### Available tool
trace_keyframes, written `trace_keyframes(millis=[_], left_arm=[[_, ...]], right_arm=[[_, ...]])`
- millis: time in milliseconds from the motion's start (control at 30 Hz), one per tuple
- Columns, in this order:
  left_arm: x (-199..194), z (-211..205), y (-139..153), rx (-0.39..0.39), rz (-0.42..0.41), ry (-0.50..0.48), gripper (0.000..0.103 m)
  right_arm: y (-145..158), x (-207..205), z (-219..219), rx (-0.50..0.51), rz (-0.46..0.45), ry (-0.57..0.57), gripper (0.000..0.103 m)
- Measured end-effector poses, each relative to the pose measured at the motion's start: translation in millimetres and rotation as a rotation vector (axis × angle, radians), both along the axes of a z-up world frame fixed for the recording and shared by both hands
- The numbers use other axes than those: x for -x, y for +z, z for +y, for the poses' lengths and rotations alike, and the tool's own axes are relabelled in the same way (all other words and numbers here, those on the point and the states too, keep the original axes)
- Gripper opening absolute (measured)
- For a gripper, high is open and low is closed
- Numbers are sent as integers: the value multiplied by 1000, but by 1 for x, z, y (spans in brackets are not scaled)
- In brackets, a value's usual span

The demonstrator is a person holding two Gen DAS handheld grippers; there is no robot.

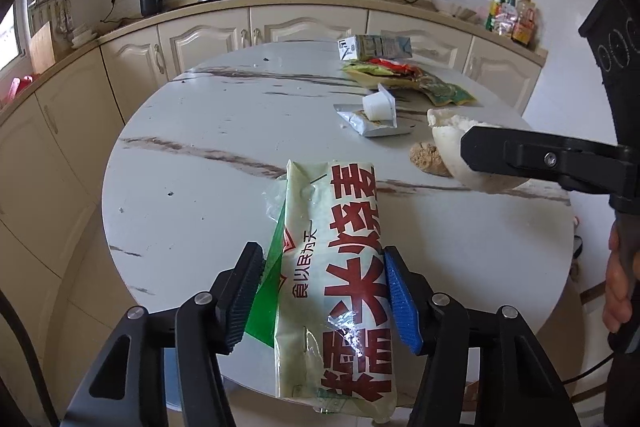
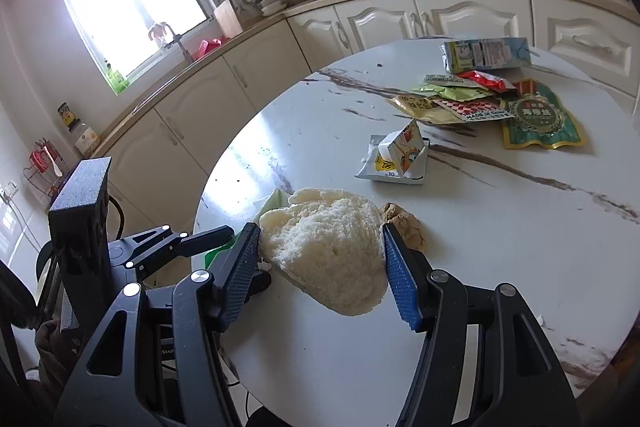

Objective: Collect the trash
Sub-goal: 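Lift the rice-cake bag and bread over the blue bucket and open both tools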

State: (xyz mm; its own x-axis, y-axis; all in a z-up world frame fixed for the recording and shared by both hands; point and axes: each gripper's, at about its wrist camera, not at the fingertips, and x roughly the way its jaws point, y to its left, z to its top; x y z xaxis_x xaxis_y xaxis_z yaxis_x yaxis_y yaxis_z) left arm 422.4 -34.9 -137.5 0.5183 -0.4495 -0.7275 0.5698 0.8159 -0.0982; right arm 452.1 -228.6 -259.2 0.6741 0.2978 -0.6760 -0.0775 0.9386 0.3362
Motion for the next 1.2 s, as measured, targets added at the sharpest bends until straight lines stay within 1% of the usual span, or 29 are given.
trace_keyframes(millis=[67, 167, 233, 400, 467, 500, 567, 600, 667, 767, 800, 867, 933, 1033, 1133, 1200], left_arm=[[-2, 9, 1, 41, 7, 13, 51], [-4, 29, 1, 72, 9, 56, 51], [-3, 47, 1, 103, 24, 75, 50], [8, 103, 3, 152, 15, 160, 50], [14, 131, 2, 168, 14, 213, 50], [17, 146, 0, 169, 13, 238, 50], [21, 184, -6, 139, 8, 321, 50], [23, 198, -9, 131, 10, 347, 50], [23, 235, -20, 120, 29, 421, 50], [21, 277, -40, 70, 50, 516, 50], [19, 285, -46, 62, 64, 534, 51], [8, 306, -68, 53, 114, 578, 51], [-5, 315, -87, 48, 159, 599, 51], [-34, 323, -116, 67, 226, 617, 51], [-67, 324, -136, 73, 266, 618, 51], [-90, 328, -147, 90, 275, 637, 56]], right_arm=[[1, -1, 5, 2, 0, 7, 58], [3, -5, 18, 8, -2, 29, 58], [4, -9, 30, 11, -6, 48, 58], [7, -27, 78, 15, -16, 127, 58], [6, -36, 104, 11, -14, 170, 58], [6, -40, 116, 10, -14, 191, 58], [3, -49, 150, 11, -15, 249, 58], [1, -53, 166, 10, -13, 275, 58], [-6, -64, 203, 9, -8, 334, 58], [-26, -79, 255, 8, 7, 416, 58], [-36, -86, 274, 14, 21, 443, 58], [-57, -99, 301, 31, 42, 469, 58], [-81, -114, 320, 57, 74, 473, 58], [-117, -139, 339, 97, 115, 460, 58], [-146, -161, 346, 102, 153, 444, 59], [-160, -175, 351, 100, 177, 429, 61]])
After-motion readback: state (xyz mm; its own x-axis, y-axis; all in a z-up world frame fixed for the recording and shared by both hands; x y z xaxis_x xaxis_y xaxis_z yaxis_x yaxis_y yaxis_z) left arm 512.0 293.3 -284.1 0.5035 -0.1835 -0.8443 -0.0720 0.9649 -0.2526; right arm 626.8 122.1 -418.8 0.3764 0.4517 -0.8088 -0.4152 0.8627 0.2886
